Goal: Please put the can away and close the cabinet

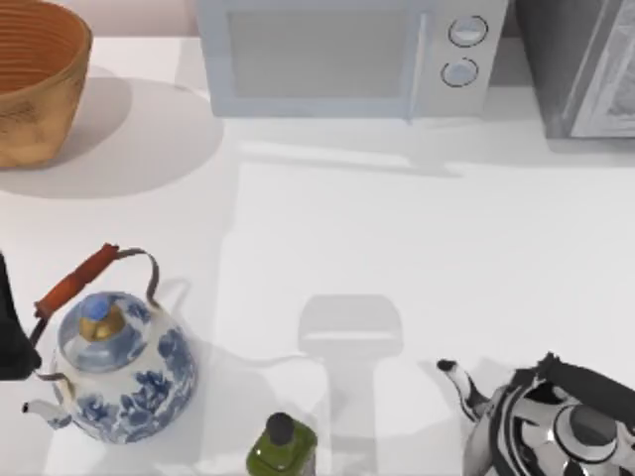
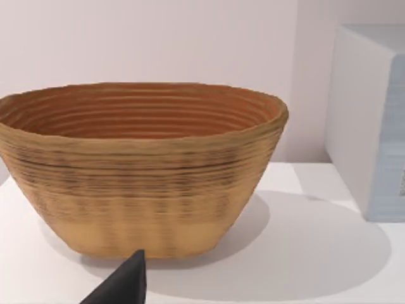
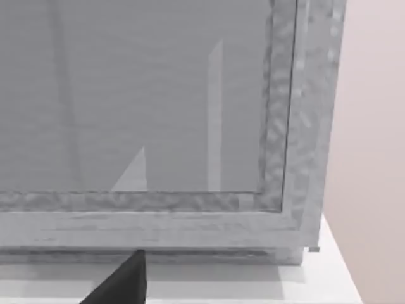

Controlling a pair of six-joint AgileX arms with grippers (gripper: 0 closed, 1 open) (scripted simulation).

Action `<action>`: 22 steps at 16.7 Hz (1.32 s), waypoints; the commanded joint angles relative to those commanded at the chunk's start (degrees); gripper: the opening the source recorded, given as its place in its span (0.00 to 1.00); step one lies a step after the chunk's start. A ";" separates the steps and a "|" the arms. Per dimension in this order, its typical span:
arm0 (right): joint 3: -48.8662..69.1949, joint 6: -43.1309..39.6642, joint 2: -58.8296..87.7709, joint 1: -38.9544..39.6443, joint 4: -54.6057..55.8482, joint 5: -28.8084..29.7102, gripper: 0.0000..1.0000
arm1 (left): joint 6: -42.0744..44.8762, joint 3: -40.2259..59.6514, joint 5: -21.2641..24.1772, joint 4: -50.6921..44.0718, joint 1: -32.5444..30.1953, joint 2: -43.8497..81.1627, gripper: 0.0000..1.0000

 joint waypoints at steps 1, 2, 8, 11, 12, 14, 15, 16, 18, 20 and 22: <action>0.00 0.00 0.00 0.00 0.00 0.00 1.00 | 0.00 0.00 0.00 0.00 0.00 0.00 1.00; 0.00 0.00 0.00 0.00 0.00 0.00 1.00 | 0.00 0.00 0.00 0.00 0.00 0.00 1.00; 3.46 -0.58 -0.59 0.02 -3.28 -0.43 1.00 | 0.00 0.00 0.00 0.00 0.00 0.00 1.00; 12.04 -1.34 -1.39 -0.39 -11.44 -1.41 1.00 | 0.00 0.00 0.00 0.00 0.00 0.00 1.00; 15.79 -1.53 -1.71 -0.55 -15.34 -1.76 1.00 | 0.00 0.00 0.00 0.00 0.00 0.00 1.00; 24.16 -1.75 -2.45 -0.85 -24.70 -2.38 1.00 | 0.00 0.00 0.00 0.00 0.00 0.00 1.00; 28.62 -1.77 -2.89 -0.98 -30.01 -2.63 1.00 | 0.00 0.00 0.00 0.00 0.00 0.00 1.00; 33.17 -1.73 -3.39 -1.09 -35.61 -2.81 1.00 | 0.00 0.00 0.00 0.00 0.00 0.00 1.00; 42.42 -1.51 -4.59 -1.26 -47.31 -2.99 1.00 | 0.00 0.00 0.00 0.00 0.00 0.00 1.00; 51.55 -1.14 -6.01 -1.35 -58.87 -2.90 1.00 | 0.00 0.00 0.00 0.00 0.00 0.00 1.00; 60.00 -0.71 -7.60 -1.35 -69.49 -2.59 1.00 | 0.00 0.00 0.00 0.00 0.00 0.00 1.00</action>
